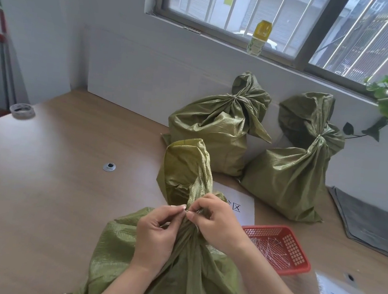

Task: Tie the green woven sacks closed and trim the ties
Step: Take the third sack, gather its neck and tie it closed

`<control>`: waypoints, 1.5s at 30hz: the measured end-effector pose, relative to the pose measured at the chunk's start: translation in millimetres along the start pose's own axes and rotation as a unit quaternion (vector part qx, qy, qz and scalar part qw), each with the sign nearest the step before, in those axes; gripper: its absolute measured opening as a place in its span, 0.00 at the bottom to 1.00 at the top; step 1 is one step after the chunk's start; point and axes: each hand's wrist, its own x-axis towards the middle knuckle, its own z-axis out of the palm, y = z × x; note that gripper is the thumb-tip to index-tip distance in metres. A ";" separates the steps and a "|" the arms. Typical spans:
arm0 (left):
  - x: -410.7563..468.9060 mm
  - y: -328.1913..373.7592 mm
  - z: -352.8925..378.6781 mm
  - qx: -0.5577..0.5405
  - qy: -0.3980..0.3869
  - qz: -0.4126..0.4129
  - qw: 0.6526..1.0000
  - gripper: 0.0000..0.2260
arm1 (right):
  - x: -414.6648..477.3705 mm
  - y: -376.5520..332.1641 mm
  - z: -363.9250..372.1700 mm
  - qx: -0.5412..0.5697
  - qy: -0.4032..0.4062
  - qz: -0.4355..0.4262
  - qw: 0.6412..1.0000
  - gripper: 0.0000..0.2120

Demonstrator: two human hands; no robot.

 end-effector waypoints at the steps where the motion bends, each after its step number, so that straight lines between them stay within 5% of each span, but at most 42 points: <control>1: 0.1 -1.1 0.1 0.007 -0.001 0.012 1.000 0.12 | 0.5 0.3 0.2 0.000 -0.003 0.009 1.000 0.06; 34: -6.4 -2.1 0.8 0.099 -0.031 0.085 0.991 0.19 | -6.2 9.3 5.6 0.081 -0.007 0.078 0.994 0.07; 45: -5.2 -9.2 -1.3 0.120 -0.070 0.067 0.988 0.13 | -9.5 21.9 8.6 0.086 0.008 0.086 0.993 0.07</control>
